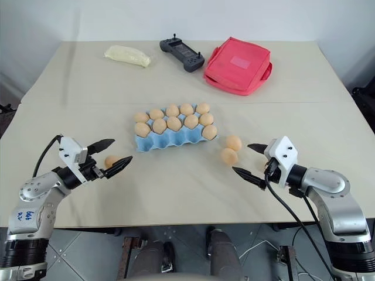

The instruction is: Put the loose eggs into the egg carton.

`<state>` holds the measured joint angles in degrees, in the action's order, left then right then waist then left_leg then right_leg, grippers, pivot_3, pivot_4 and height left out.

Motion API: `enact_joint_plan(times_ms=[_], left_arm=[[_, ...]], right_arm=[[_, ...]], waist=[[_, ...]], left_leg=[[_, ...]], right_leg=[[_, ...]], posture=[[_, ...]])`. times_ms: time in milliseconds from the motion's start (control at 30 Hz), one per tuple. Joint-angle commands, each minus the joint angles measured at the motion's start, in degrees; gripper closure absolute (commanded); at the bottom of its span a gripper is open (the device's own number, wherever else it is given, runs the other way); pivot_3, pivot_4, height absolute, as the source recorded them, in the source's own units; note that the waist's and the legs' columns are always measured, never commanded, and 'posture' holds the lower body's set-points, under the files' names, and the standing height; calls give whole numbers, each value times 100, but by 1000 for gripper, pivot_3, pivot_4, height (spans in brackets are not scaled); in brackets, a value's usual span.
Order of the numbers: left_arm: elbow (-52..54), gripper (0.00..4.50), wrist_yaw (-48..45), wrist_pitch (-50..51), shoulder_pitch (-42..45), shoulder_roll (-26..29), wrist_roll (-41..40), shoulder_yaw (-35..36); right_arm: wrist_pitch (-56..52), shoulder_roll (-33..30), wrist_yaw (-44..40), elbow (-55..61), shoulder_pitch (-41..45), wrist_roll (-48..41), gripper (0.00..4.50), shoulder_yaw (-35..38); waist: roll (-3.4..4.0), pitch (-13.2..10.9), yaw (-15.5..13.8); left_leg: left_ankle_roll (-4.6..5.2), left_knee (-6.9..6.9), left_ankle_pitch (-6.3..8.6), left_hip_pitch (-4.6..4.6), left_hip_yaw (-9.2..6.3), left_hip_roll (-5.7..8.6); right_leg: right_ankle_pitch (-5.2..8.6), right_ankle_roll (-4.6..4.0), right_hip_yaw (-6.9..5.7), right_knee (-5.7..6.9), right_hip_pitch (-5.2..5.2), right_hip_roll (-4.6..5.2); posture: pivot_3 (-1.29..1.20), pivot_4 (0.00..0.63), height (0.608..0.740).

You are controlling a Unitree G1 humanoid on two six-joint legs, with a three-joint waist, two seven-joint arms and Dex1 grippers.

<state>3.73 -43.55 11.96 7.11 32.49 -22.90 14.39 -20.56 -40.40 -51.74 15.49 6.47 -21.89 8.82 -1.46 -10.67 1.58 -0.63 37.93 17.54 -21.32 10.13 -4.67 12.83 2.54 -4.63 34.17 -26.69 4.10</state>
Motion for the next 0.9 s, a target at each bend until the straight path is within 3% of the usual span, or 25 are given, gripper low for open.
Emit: enact_joint_plan(times_ms=[33,500,900], left_arm=[[164,12,7,-89,92,-10,-54,-7],[289,12,-46,141,306,47,-96,-240],[266,12,-1020,502,522,152,-366,-688]], right_arm=[[119,-9,22,137,8,-24,0,22],[-52,-79,135,344,-59,-185,0,192],[-909,-376,268,1693,-1976,-875,0,1942]], waist=[[0,0,0],[0,0,-1],[-3,2,-29]], left_leg=[[0,0,0,0,0,0],[1,0,-1,5,0,0],[4,2,13,7,-6,-1]], right_leg=[[0,0,0,0,0,0],[0,0,0,1,6,-1],[0,5,-1,-9,14,-6]], posture=[[0,150,740],[0,150,740],[0,150,740]])
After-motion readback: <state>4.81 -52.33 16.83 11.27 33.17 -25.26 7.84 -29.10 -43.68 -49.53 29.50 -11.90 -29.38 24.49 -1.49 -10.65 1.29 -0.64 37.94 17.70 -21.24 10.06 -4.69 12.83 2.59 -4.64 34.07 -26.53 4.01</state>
